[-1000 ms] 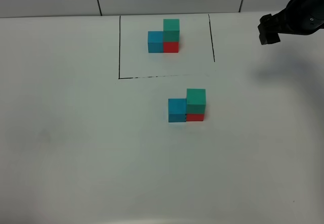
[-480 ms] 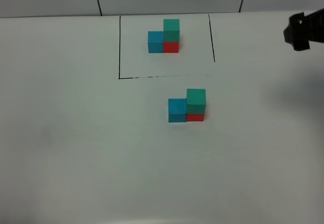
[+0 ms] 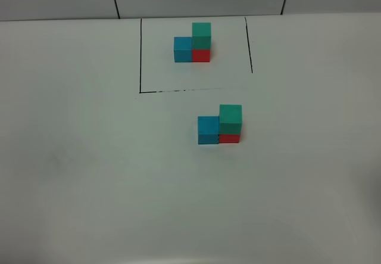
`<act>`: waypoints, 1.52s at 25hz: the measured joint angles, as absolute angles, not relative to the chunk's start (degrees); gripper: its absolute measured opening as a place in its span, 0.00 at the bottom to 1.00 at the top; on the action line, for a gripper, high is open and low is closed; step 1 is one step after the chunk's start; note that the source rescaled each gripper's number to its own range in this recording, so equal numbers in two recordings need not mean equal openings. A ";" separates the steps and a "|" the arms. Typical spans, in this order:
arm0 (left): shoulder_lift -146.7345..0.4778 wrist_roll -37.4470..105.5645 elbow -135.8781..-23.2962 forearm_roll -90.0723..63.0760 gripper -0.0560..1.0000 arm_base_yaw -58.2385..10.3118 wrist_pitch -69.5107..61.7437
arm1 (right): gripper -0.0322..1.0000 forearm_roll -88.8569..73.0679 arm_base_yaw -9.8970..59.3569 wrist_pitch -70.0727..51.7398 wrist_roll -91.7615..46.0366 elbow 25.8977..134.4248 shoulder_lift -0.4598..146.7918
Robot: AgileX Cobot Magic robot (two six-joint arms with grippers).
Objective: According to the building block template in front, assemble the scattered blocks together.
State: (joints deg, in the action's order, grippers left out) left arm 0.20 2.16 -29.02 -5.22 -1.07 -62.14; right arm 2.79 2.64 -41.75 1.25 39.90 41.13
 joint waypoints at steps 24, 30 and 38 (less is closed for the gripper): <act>0.20 2.16 -29.02 -5.22 0.89 -1.07 -62.14 | 0.81 3.74 -0.47 -62.55 3.88 29.96 -0.27; 0.20 2.16 -29.02 -5.22 0.89 -1.07 -62.14 | 0.81 3.79 -0.47 -62.55 3.89 29.96 -0.44; 0.20 2.16 -29.02 -5.22 0.89 -1.07 -62.14 | 0.78 3.79 -0.47 -62.55 3.95 29.96 -0.44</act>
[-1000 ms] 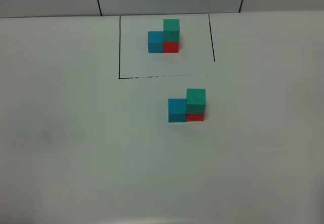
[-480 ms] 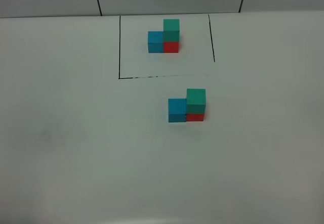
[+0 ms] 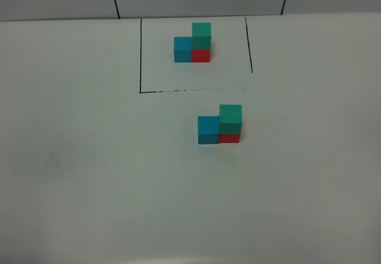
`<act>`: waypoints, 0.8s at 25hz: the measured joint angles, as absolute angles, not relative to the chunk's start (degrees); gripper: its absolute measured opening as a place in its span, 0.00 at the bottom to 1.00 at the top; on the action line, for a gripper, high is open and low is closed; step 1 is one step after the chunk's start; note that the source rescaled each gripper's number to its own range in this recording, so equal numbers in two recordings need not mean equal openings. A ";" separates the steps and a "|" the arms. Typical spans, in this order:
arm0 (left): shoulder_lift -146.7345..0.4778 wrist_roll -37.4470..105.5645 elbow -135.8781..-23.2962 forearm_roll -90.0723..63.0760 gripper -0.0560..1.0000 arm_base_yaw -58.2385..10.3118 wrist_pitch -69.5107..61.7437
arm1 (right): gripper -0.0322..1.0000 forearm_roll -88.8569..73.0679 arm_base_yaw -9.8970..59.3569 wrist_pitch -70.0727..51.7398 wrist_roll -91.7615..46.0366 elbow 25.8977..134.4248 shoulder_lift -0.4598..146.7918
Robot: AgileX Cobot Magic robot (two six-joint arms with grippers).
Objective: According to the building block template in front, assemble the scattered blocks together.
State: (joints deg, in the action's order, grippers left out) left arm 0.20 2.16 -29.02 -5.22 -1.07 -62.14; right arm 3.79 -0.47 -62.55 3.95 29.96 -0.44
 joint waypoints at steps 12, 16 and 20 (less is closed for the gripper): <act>0.20 2.16 -29.02 -5.22 0.89 -1.07 -62.14 | 0.74 3.81 -5.62 -62.55 3.95 29.96 -0.44; 0.20 2.16 -29.02 -5.22 0.89 -1.07 -62.14 | 0.74 3.81 -7.29 -62.55 4.00 29.96 -0.44; 0.20 2.16 -29.02 -5.22 0.89 -1.07 -62.14 | 0.74 3.81 -7.70 -62.55 4.00 29.96 -0.44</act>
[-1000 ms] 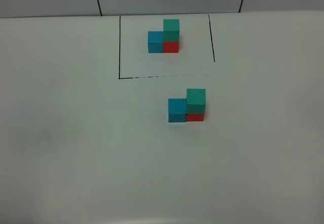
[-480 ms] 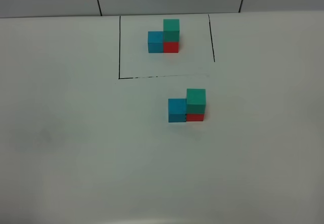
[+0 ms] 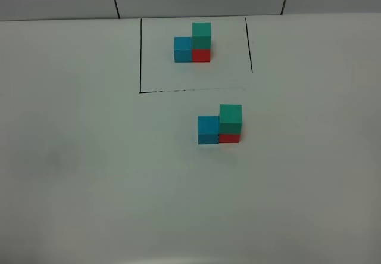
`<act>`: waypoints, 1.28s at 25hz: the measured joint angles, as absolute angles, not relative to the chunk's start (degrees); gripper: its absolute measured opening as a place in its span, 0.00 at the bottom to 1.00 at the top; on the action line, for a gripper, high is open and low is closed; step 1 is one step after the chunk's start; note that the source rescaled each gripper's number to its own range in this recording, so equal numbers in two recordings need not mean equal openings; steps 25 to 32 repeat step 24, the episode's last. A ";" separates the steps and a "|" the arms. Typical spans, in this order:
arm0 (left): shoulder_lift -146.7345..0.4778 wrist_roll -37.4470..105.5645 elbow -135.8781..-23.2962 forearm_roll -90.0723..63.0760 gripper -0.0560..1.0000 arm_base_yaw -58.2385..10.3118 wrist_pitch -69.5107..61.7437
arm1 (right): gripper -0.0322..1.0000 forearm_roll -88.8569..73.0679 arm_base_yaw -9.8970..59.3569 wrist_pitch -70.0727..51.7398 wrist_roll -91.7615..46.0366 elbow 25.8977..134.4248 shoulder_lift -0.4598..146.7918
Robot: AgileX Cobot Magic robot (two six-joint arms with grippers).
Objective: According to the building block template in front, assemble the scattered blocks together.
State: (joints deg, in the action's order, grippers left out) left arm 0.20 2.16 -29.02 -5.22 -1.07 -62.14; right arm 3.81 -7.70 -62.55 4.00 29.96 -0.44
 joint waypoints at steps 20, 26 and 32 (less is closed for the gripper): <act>0.20 2.16 -29.02 -5.22 0.89 -1.07 -62.14 | 0.74 3.81 -7.76 -62.55 3.94 29.95 -0.44; 0.20 2.16 -29.02 -5.22 0.89 -1.07 -62.14 | 0.74 3.81 -7.76 -62.55 4.00 29.95 -0.44; 0.20 2.16 -29.02 -5.22 0.89 -1.07 -62.14 | 0.74 3.81 -7.76 -62.55 4.00 29.95 -0.44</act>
